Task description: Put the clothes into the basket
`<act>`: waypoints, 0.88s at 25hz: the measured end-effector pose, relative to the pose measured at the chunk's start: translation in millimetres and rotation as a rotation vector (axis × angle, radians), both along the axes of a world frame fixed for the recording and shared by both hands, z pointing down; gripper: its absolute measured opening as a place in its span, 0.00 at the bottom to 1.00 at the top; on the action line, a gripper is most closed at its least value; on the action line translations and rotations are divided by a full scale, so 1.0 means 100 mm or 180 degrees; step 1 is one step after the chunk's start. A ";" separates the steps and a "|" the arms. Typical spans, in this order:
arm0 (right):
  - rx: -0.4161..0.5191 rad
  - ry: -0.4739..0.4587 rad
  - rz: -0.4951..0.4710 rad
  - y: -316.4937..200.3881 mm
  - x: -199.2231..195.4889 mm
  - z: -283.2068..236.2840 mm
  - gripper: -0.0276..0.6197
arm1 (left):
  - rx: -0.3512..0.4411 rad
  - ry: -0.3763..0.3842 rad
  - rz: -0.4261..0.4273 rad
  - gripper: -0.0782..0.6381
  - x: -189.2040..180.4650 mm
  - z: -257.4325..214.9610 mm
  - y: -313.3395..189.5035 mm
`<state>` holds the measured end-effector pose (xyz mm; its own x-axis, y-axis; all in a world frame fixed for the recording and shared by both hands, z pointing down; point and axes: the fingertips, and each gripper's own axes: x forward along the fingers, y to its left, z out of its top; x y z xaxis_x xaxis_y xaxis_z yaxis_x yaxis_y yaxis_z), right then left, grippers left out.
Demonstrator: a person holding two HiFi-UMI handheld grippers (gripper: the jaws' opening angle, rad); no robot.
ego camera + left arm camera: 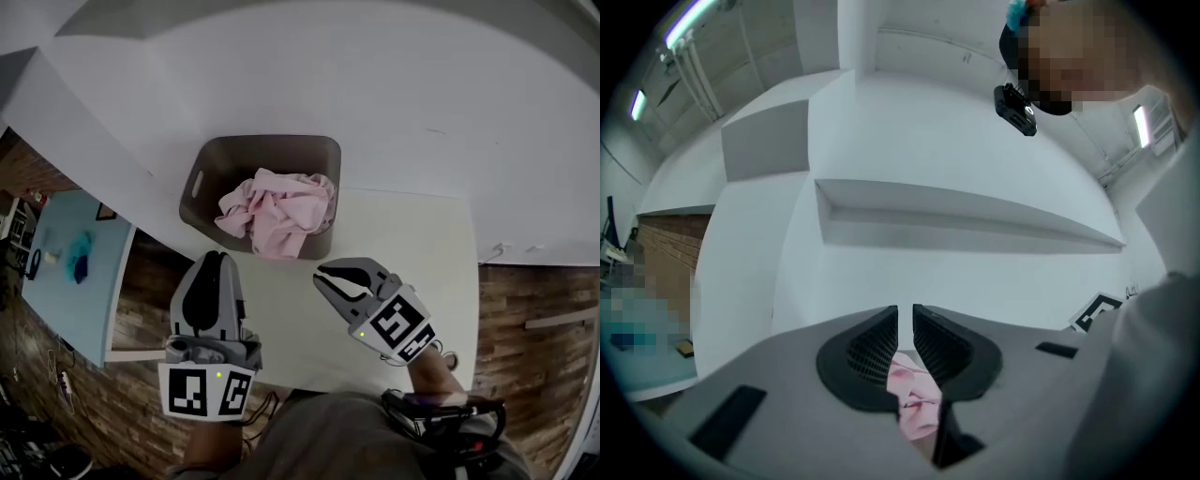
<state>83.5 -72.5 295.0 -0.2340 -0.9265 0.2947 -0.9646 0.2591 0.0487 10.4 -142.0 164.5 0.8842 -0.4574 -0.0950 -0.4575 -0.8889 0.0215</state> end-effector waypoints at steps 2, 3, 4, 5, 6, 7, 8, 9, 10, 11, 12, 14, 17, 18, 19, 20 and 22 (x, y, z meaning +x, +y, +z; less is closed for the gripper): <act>0.0474 -0.0123 -0.0081 0.09 -0.13 -0.28 0.11 | 0.0023 0.0019 -0.0052 0.19 -0.09 0.01 0.09; 0.0734 -0.0197 -0.0092 0.14 -0.18 -0.45 0.10 | 0.0051 0.0031 -0.0078 0.18 -0.13 0.00 0.13; 0.0963 -0.0222 -0.0071 0.19 -0.21 -0.61 0.09 | 0.0087 0.0040 -0.0099 0.18 -0.17 -0.01 0.17; 0.1141 -0.0180 -0.0024 0.23 -0.22 -0.75 0.08 | 0.0121 0.0045 -0.0111 0.18 -0.19 -0.02 0.20; 0.1267 -0.0088 0.0043 0.27 -0.23 -0.85 0.07 | 0.0148 0.0047 -0.0113 0.18 -0.20 -0.02 0.23; 0.1349 0.0019 0.0122 0.30 -0.23 -0.93 0.07 | 0.0166 0.0047 -0.0108 0.18 -0.21 -0.03 0.25; 0.1406 0.0115 0.0205 0.33 -0.23 -0.99 0.06 | 0.0177 0.0047 -0.0099 0.18 -0.22 -0.03 0.28; 0.1453 0.0184 0.0284 0.36 -0.23 -1.05 0.06 | 0.0185 0.0050 -0.0088 0.18 -0.23 -0.03 0.30; 0.1499 0.0225 0.0355 0.39 -0.22 -1.10 0.06 | 0.0193 0.0054 -0.0077 0.18 -0.23 -0.03 0.32; 0.1546 0.0244 0.0417 0.42 -0.21 -1.14 0.06 | 0.0204 0.0060 -0.0067 0.18 -0.23 -0.03 0.34; 0.1589 0.0248 0.0475 0.45 -0.19 -1.19 0.05 | 0.0219 0.0066 -0.0062 0.18 -0.24 -0.04 0.36; 0.1639 0.0238 0.0575 0.48 -0.14 -1.23 0.05 | 0.0258 0.0075 -0.0065 0.18 -0.24 -0.05 0.40; 0.1667 0.0223 0.0657 0.48 -0.10 -1.26 0.05 | 0.0344 0.0085 -0.0088 0.18 -0.23 -0.08 0.45; 0.1676 0.0216 0.0676 0.48 -0.09 -1.28 0.05 | 0.0367 0.0086 -0.0091 0.18 -0.23 -0.08 0.47; 0.1687 0.0204 0.0693 0.47 -0.08 -1.29 0.05 | 0.0378 0.0087 -0.0089 0.18 -0.22 -0.09 0.48; 0.1698 0.0192 0.0708 0.47 -0.07 -1.31 0.05 | 0.0379 0.0090 -0.0084 0.18 -0.21 -0.09 0.48; 0.1706 0.0182 0.0725 0.46 -0.05 -1.34 0.05 | 0.0378 0.0095 -0.0077 0.18 -0.20 -0.11 0.49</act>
